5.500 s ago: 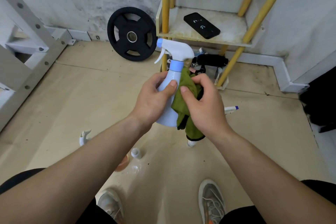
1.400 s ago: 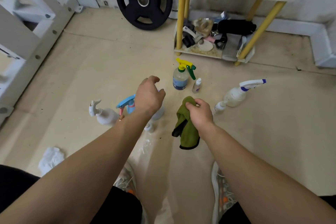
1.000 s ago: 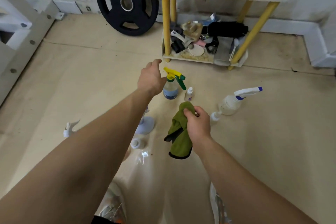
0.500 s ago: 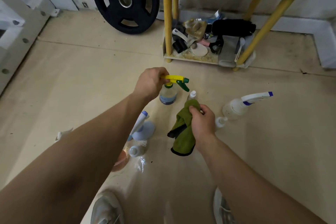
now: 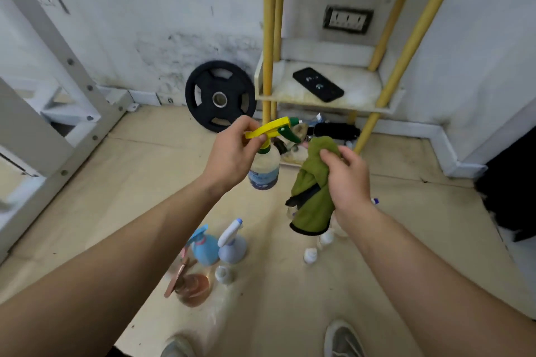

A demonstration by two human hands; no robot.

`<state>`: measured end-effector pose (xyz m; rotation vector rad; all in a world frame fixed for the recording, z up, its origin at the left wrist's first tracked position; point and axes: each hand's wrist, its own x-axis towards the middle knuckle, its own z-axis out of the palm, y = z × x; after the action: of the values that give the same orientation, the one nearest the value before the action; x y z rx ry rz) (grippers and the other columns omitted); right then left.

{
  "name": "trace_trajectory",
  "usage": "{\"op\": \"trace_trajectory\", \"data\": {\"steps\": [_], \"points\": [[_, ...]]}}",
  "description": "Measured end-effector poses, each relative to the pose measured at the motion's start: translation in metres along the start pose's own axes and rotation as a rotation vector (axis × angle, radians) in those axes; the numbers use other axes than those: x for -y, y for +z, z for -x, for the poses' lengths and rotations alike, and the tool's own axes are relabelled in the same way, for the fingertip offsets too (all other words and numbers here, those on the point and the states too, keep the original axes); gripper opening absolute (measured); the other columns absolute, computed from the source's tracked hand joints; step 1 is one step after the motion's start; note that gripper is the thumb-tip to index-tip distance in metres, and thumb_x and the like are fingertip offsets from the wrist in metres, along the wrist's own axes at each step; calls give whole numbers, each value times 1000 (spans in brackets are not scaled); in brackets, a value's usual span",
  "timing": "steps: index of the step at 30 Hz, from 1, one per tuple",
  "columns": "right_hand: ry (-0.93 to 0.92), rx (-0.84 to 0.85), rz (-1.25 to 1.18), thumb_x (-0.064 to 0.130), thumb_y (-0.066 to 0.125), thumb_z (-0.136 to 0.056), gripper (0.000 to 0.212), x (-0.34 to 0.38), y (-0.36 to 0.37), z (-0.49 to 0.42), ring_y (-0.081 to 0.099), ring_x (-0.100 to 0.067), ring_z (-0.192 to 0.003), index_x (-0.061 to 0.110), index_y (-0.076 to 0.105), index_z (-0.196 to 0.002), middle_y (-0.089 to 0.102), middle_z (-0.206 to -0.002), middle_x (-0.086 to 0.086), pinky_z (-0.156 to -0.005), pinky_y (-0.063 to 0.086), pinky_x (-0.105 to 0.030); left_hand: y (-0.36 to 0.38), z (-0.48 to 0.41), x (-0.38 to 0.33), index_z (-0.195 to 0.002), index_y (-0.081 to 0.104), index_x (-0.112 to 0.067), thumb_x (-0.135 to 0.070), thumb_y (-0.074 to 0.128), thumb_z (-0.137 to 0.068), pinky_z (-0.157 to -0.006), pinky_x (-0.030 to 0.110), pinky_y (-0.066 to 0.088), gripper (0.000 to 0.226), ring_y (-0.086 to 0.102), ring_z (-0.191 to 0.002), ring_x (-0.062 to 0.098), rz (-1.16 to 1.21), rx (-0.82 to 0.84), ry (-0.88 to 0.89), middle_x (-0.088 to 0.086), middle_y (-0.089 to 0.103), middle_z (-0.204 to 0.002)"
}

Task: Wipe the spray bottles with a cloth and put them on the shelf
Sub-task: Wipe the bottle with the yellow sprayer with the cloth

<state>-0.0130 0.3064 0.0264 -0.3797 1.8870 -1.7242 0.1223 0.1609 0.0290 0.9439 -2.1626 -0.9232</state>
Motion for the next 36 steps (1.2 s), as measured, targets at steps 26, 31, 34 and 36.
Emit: {"op": "trace_trajectory", "data": {"steps": [26,31,34,36], "points": [[-891,23,796,26,63,-91,26,9,-6,48,61,-31,-98,16,76,-111,64,-114,-3,-75,53,-41,1,87,-38,-93,59,-18,-28,68,-92,-69,41,52,14,66,-76,21,-112,16,75,-7,71,-82],[-983,53,904,15,71,-85,21,-2,5,57,61,-34,-95,16,78,-106,68,-113,-2,-71,48,-33,9,82,-35,-89,57,-14,-22,71,-86,-70,41,49,16,65,-77,23,-100,1,7,-2,69,-78],[-949,54,912,20,70,-86,21,0,3,50,61,-31,-98,20,78,-105,67,-112,2,-68,44,-29,12,80,-36,-87,60,-17,-22,73,-84,-74,36,51,14,68,-82,15,-46,2,-57,-7,70,-79],[-881,47,894,24,70,-89,19,4,0,45,62,-28,-101,21,78,-107,66,-112,4,-69,47,-31,15,80,-38,-85,61,-21,-22,73,-85,-75,35,53,12,68,-84,13,-28,5,-62,-9,70,-80]]}}
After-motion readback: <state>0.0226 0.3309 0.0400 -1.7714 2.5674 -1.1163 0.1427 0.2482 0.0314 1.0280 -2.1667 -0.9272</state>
